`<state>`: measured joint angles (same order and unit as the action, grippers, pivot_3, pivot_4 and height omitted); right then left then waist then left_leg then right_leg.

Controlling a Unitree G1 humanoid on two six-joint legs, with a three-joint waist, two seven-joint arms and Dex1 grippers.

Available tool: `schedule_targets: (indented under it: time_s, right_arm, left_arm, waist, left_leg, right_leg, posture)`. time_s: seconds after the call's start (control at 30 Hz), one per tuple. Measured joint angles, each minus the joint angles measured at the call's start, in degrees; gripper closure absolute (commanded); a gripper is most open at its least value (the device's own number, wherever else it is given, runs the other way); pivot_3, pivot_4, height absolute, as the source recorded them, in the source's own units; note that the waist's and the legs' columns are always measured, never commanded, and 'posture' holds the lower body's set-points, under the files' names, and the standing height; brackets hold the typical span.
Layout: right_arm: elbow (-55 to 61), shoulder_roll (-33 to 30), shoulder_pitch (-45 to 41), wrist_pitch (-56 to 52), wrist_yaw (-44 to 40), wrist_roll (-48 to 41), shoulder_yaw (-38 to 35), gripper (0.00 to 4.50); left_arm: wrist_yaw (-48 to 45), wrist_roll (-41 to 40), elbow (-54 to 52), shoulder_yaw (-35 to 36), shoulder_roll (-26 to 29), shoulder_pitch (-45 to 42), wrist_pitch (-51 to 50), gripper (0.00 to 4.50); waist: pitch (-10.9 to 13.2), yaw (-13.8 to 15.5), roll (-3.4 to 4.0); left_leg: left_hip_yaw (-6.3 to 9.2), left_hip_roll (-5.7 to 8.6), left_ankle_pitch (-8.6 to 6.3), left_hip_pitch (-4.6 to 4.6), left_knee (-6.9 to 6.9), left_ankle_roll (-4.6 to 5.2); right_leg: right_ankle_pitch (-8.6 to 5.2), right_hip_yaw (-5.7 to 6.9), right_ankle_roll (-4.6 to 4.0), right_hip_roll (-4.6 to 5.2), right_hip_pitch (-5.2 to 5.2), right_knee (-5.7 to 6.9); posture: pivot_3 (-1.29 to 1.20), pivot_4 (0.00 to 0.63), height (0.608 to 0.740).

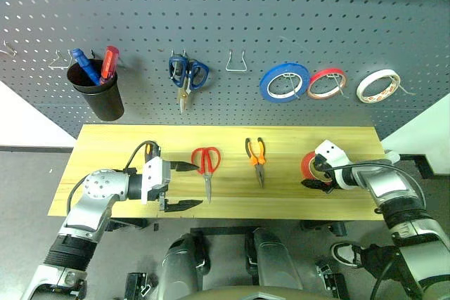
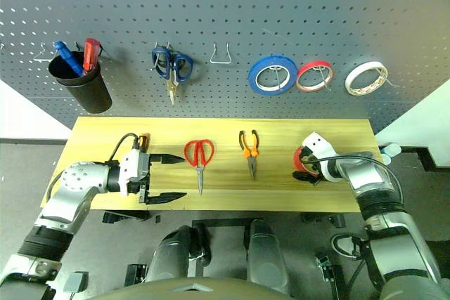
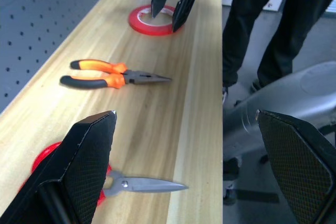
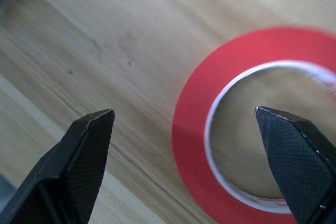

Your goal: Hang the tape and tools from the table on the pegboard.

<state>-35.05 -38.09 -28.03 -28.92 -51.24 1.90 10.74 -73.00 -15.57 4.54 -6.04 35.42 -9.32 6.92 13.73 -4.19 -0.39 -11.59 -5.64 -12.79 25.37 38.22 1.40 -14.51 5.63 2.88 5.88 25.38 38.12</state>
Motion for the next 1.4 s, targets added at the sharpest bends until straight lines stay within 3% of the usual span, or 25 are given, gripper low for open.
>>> schedule_targets:
  time_s: [0.33, 0.43, 0.77, 0.97, 1.07, 1.4]
  right_arm:
    - [-2.01, 0.65, -2.3, 0.21, 1.83, 2.73, 0.74, 0.0]
    - [0.45, 0.17, -1.33, -1.11, 1.55, 3.57, 0.97, 0.58]
    - [4.59, 0.11, 0.67, -3.04, 2.06, 4.89, 1.51, 3.74]
    - [8.78, -0.16, 2.5, -5.78, 1.58, 4.03, 1.06, 3.8]
    - [17.23, -1.09, 6.93, -10.88, 0.99, 1.75, -0.84, 3.8]
    - [38.77, -5.69, 17.76, -11.27, -1.69, -9.92, -16.31, 3.8]
  left_arm:
    - [1.01, 1.67, 2.11, -0.59, -0.66, 0.44, 2.52, 0.03]
    - [1.01, 1.69, 2.09, -1.02, -0.65, 1.03, 2.56, 0.0]
    - [0.77, 1.84, 2.99, -1.54, -0.58, 0.06, 3.2, 0.0]
    - [-0.11, 1.7, 5.11, -1.51, -0.57, -1.29, 4.74, 0.0]
    - [-1.01, -0.2, 5.47, -0.58, -0.62, -2.33, 4.91, 0.0]
    - [-4.08, -4.28, 5.42, 1.38, -0.33, -3.28, 4.65, 0.0]
  waist:
    - [1.04, 0.09, -0.27]
    - [1.41, 0.14, -0.26]
    - [1.56, 0.05, -0.32]
    - [1.55, -0.05, -0.31]
    - [1.5, 0.06, -0.24]
    - [1.33, -1.61, -0.28]
  left_leg:
    - [0.04, -0.01, -0.01, 0.0, -0.02, 0.0]
    - [0.15, -0.01, -0.02, 0.0, -0.03, -0.02]
    - [0.35, -0.01, -0.12, 0.01, -0.07, -0.19]
    - [0.35, 0.0, -0.11, 0.19, -0.21, -0.2]
    - [0.37, 0.0, -0.05, 0.44, -0.2, -0.15]
    - [0.5, 0.04, -0.08, 0.7, -0.14, -0.22]
  right_leg:
    - [-0.07, 0.01, -0.12, 0.05, 0.01, -0.03]
    - [-0.1, 0.03, -0.16, 0.06, 0.03, -0.06]
    - [-0.13, 0.32, -0.21, 0.08, 0.03, -0.22]
    - [-0.12, 0.36, -0.19, 0.06, 0.04, -0.26]
    - [-0.08, 0.42, -0.11, 0.06, 0.14, -0.25]
    - [0.02, 0.62, 0.07, -0.01, 0.23, -0.26]
  posture:
    - [-0.06, 0.332, 0.73]
    - [-0.07, 0.329, 0.73]
    - [-0.11, 0.289, 0.73]
    - [-0.14, 0.249, 0.73]
    - [-0.16, 0.221, 0.73]
    - [-0.24, 0.169, 0.73]
